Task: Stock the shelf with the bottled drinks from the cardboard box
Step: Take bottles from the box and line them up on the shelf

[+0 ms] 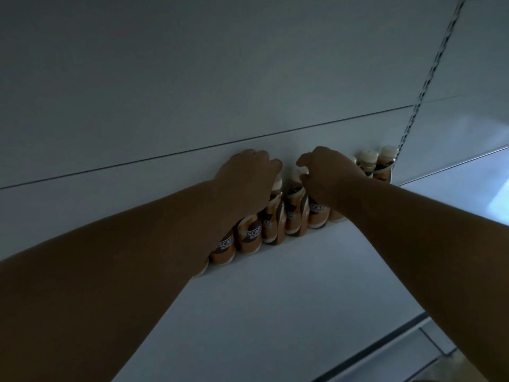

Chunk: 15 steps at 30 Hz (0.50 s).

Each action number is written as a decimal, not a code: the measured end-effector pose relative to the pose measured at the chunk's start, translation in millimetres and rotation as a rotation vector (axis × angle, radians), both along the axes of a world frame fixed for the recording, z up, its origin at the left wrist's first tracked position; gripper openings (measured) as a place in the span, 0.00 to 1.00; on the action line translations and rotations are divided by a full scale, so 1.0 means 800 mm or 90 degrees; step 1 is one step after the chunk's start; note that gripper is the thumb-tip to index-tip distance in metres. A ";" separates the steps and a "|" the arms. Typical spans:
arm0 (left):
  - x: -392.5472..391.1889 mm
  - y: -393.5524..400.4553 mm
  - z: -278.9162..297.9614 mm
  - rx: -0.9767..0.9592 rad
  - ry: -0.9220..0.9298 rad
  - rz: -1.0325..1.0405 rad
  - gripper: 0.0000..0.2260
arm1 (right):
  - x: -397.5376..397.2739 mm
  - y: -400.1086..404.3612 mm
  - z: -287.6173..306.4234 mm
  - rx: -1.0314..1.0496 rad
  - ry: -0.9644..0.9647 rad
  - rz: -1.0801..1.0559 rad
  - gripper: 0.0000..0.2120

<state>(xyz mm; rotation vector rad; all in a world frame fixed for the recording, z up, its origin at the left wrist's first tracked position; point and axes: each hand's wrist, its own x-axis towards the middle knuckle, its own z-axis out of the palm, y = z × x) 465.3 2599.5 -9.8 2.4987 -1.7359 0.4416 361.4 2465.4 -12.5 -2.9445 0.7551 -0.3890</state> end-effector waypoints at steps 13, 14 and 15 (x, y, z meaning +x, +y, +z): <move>-0.011 -0.056 -0.002 0.107 -0.017 0.085 0.10 | 0.008 -0.036 -0.014 0.094 -0.022 0.073 0.15; -0.008 -0.057 -0.005 0.099 -0.003 0.096 0.12 | 0.011 -0.036 -0.011 0.096 -0.009 0.073 0.17; -0.005 -0.058 -0.006 0.098 0.014 0.108 0.15 | 0.013 -0.037 -0.008 0.093 0.005 0.077 0.18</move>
